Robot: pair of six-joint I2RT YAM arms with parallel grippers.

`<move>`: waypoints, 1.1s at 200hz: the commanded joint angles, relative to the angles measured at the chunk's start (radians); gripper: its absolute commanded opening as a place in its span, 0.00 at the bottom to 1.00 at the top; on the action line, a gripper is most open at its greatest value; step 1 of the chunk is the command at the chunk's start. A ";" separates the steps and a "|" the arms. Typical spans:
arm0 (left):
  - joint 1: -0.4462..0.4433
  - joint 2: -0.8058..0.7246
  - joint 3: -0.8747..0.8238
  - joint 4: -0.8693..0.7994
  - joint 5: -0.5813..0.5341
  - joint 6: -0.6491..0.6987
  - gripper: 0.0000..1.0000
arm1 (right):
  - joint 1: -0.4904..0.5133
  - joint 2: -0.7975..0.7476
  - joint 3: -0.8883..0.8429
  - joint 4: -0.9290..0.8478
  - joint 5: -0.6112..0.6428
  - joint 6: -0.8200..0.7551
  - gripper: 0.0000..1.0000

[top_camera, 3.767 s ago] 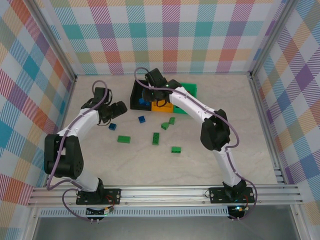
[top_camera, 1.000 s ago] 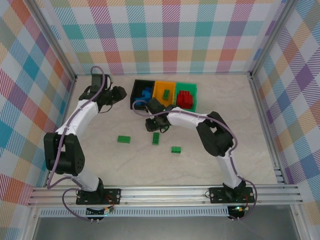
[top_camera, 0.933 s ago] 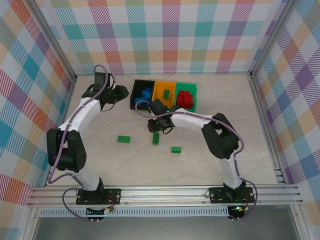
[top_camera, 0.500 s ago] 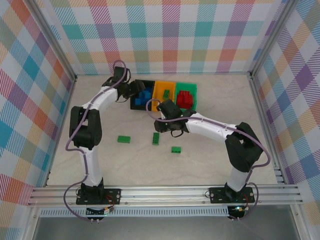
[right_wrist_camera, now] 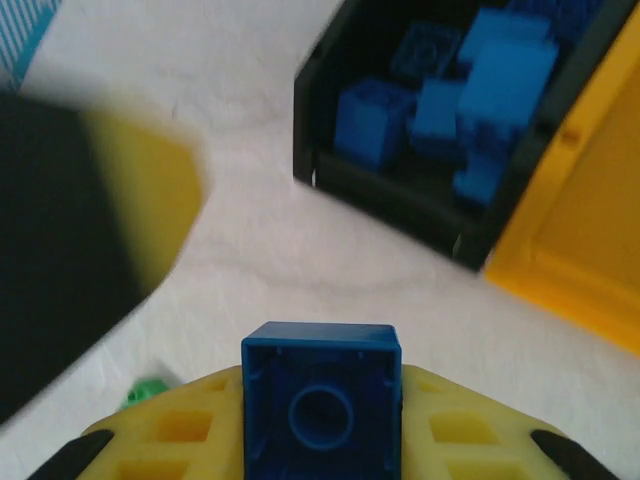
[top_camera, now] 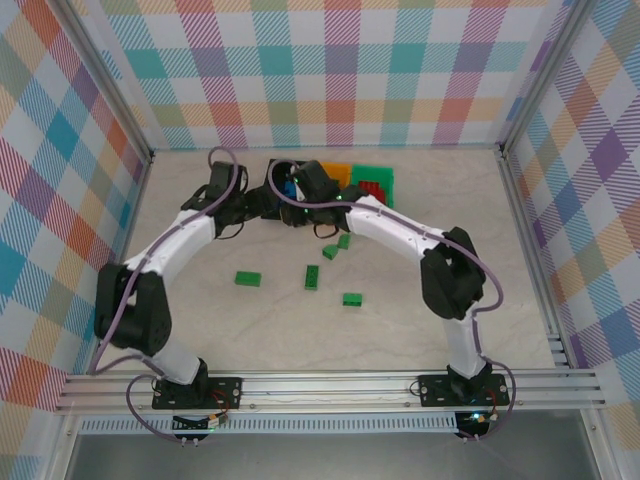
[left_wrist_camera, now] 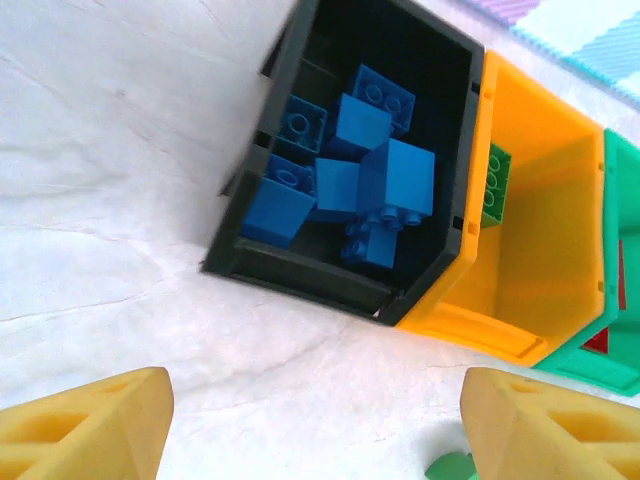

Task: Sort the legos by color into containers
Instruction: Place the lego in the container.

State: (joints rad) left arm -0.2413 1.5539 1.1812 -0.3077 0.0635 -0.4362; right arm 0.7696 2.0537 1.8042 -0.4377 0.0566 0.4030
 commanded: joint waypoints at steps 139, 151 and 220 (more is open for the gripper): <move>0.027 -0.410 -0.378 -0.346 0.113 0.020 1.00 | -0.074 0.601 0.818 0.040 -0.004 -0.147 0.67; 0.027 -0.392 -0.388 -0.351 0.120 0.024 1.00 | -0.074 0.566 0.776 0.034 -0.014 -0.148 0.68; 0.013 -0.253 -0.354 -0.372 0.098 0.078 1.00 | -0.023 0.193 0.277 0.102 -0.061 -0.199 0.66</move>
State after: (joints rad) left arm -0.2207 1.2598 0.8005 -0.6388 0.1719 -0.3973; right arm 0.7193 2.4310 2.2166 -0.3977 0.0311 0.2276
